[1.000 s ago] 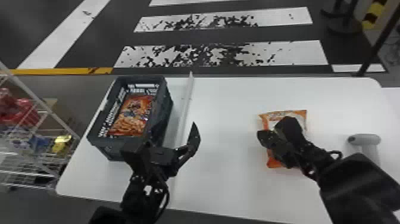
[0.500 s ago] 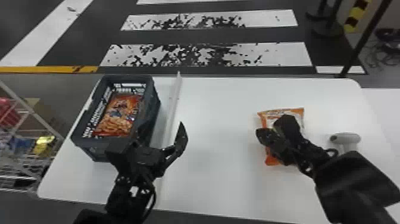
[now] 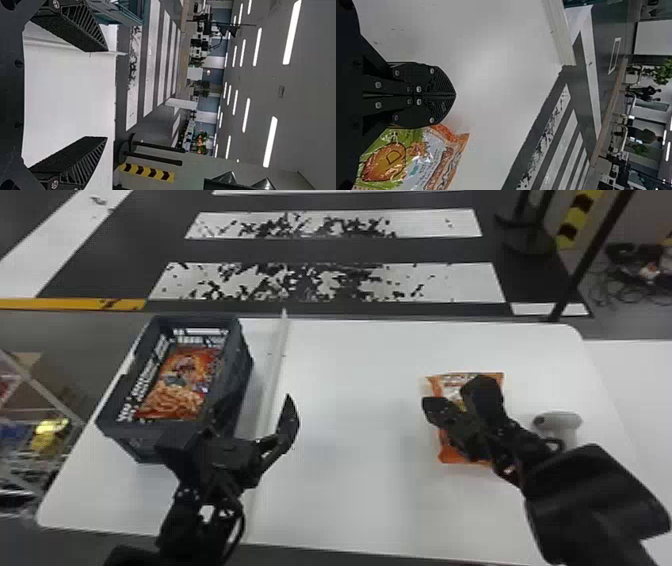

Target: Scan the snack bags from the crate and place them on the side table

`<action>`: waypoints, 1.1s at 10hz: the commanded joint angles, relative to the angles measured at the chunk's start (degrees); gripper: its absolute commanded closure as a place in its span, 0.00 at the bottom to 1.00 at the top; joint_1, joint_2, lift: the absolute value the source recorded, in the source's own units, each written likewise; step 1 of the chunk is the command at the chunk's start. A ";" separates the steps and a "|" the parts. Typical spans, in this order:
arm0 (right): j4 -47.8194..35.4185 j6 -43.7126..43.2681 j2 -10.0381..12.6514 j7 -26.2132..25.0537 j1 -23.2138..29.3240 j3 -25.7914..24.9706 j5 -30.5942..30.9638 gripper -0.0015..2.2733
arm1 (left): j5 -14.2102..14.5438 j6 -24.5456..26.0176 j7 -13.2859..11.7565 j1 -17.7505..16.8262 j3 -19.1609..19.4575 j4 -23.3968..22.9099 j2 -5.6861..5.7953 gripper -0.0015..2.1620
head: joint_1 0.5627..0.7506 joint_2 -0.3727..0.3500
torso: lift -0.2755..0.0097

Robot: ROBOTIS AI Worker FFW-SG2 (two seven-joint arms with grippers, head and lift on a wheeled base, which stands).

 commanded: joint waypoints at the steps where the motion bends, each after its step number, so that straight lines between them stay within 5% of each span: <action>1: -7.91 1.50 -0.01 -0.06 3.78 -1.81 -3.10 0.78 | 0.00 0.00 0.09 0.00 0.00 0.00 -0.01 0.04 | 0.70 0.61 | 0.79; 2: -13.36 4.84 0.08 -0.15 5.80 -3.13 -4.33 0.52 | 0.09 0.00 0.09 0.00 0.18 -0.09 -0.01 0.04 | 0.70 0.62 | 0.79; 3: -18.29 9.59 0.08 0.02 7.65 -5.41 -7.41 0.14 | 0.09 0.00 0.09 0.00 0.35 -0.18 0.08 0.04 | 0.70 0.62 | 0.79; 4: -21.80 12.58 0.08 -0.24 9.32 -7.17 -7.41 0.02 | 0.35 0.00 0.09 0.00 0.70 -0.35 0.08 0.04 | 0.70 0.61 | 0.79; 11: -25.67 19.26 -0.80 -4.81 14.86 -19.30 -7.05 0.02 | 0.88 0.18 0.09 0.00 1.14 -1.05 0.52 0.04 | 0.70 0.42 | 0.79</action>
